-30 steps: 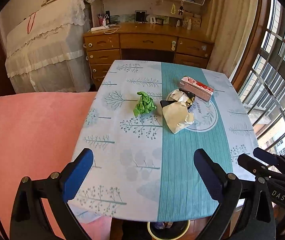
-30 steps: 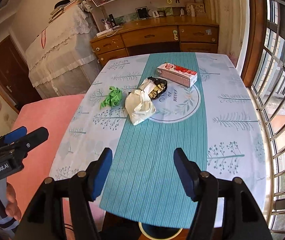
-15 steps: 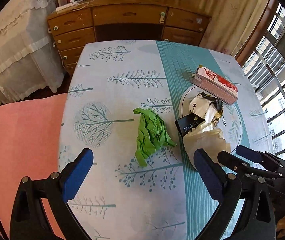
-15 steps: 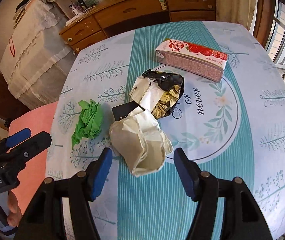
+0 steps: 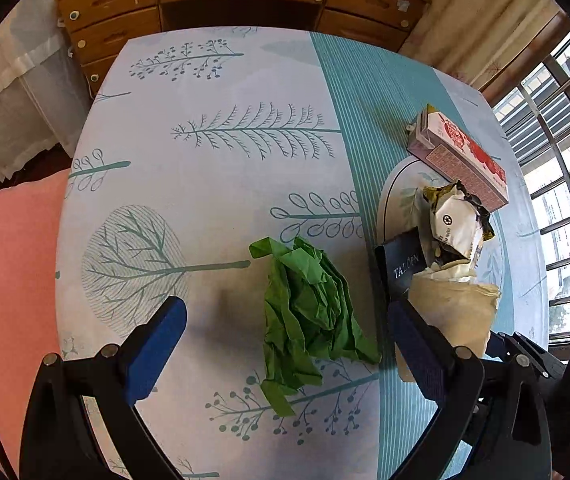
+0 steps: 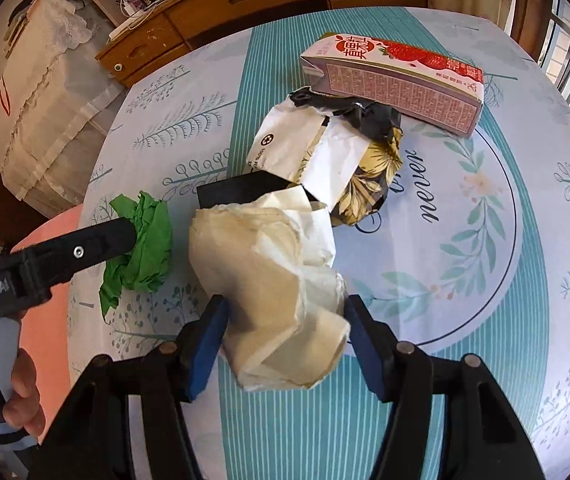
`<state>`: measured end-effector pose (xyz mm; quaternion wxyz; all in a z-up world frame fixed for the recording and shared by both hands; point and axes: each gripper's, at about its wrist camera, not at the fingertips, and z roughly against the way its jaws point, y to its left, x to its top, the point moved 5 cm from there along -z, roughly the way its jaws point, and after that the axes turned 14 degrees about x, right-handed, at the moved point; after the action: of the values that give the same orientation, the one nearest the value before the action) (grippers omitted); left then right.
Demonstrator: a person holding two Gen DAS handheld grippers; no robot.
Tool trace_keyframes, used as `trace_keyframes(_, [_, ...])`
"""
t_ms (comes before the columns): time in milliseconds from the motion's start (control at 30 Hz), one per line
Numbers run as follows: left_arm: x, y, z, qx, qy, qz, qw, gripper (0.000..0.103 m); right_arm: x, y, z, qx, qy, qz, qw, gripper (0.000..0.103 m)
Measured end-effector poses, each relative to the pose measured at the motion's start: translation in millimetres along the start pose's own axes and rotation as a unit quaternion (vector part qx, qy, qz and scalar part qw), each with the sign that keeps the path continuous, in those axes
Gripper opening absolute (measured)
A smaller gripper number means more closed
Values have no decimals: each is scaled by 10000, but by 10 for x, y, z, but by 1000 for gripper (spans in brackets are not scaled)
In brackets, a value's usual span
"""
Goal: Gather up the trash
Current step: 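Grasp the green crumpled bag with the left tool while the right tool grasps the beige tissue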
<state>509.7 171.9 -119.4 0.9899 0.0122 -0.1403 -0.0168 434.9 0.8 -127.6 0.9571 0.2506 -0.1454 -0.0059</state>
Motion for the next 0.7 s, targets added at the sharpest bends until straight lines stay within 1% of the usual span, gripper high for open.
trace_keyframes(67, [13,5,-59,-3,66,32,10000,100,-16,4,42,18,-74,36,10000,47])
trace_keyframes(133, [23,8,-112,36,108,48,9999,100,-15,-13,73,80,-128,-39,9999,45])
trace_keyframes(167, [28,16,-132,56,132,63,9999,96,-18,-27,89,93,-154,-82,9998,45])
trace_keyframes(200, [24,19,-154,79,152,87,9998,88,-17,-35,97,102,-176,-108,9997,44])
trace_keyframes(233, [20,19,-169,95,179,95,9997,83,-18,-36,104,118,-192,-117,9997,44])
trace_keyframes(300, [5,10,-207,156,247,62,9996,69,-26,-32,126,140,-213,-114,9996,43])
trace_keyframes(333, [-6,-3,-214,132,260,30,9996,65,-30,-26,135,155,-218,-112,9996,43])
trace_keyframes(367, [-20,-24,-206,52,257,4,9997,54,-39,-20,152,176,-224,-111,9995,43])
trace_keyframes(400, [-31,-38,-189,-7,234,-6,9997,40,-46,-11,169,199,-236,-105,9995,43])
trace_keyframes(433, [-43,-66,-158,-54,191,-56,9998,33,-43,1,178,222,-243,-92,9994,43])
trace_keyframes(500, [-72,-107,-106,107,85,-193,9997,26,-66,31,220,258,-264,-42,9993,42])
trace_keyframes(533, [-98,-125,-70,174,17,-264,9995,24,-70,51,243,270,-282,-9,9992,42])
trace_keyframes(700, [-229,-153,153,192,-152,-266,9993,23,-116,153,417,374,-383,172,9984,42])
